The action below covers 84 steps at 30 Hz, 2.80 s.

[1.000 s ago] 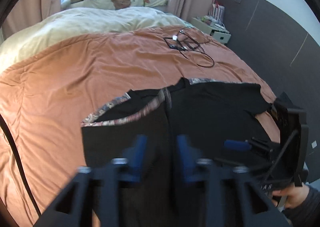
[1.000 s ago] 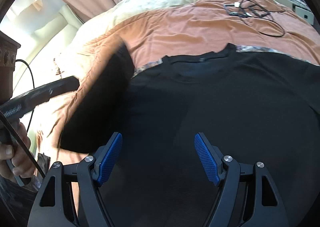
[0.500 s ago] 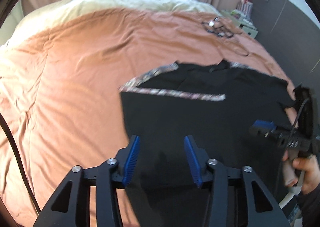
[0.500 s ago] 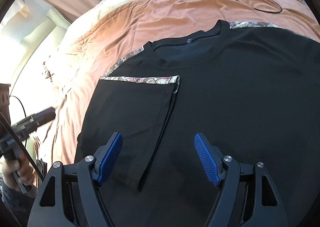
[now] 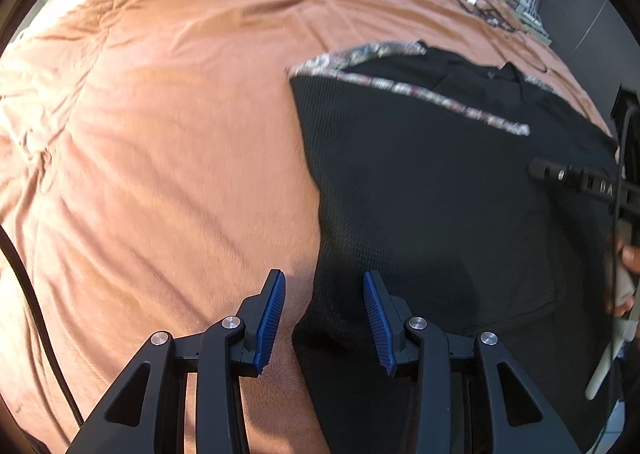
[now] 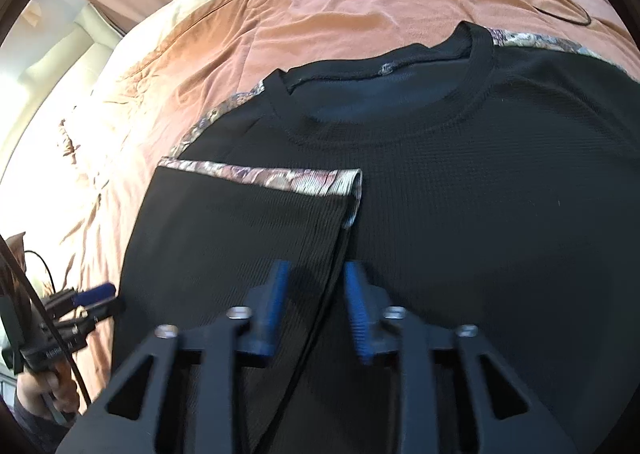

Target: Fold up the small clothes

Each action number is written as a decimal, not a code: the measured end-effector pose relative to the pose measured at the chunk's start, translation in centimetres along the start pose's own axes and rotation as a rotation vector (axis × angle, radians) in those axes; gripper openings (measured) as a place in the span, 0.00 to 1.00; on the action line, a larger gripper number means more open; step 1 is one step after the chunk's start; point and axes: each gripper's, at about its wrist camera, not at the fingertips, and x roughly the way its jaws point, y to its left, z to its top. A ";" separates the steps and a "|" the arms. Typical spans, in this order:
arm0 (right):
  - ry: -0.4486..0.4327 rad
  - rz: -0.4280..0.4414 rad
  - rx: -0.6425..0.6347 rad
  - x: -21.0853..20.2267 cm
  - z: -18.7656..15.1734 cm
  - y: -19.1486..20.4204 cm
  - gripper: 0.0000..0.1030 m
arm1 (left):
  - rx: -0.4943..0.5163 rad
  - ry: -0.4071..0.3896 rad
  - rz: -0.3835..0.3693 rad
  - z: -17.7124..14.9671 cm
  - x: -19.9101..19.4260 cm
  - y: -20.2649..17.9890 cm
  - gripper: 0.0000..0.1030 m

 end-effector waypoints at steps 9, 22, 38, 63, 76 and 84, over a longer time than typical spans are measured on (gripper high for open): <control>-0.084 -0.074 -0.031 -1.4 0.4 -0.4 0.00 | -0.041 0.004 -0.007 -1.0 -0.1 1.2 0.39; -0.041 -0.098 -0.079 -7.0 -1.0 0.2 0.66 | -0.116 -0.035 0.032 -2.4 -5.0 1.0 0.39; -0.128 -0.138 -0.121 -26.8 -8.0 -1.9 0.66 | -0.124 -0.183 0.008 -6.1 -16.5 -7.0 0.74; -0.245 -0.277 0.015 -51.7 -17.9 -8.9 0.66 | 0.035 -0.318 -0.125 -9.2 -27.4 -27.0 0.88; -0.190 -0.284 0.025 -50.2 -13.2 -16.5 0.42 | 0.106 -0.294 -0.165 -2.7 -22.8 -35.5 0.86; -0.137 -0.294 0.055 -45.3 -7.9 -21.0 0.39 | 0.128 -0.253 -0.174 2.0 -17.7 -37.7 0.66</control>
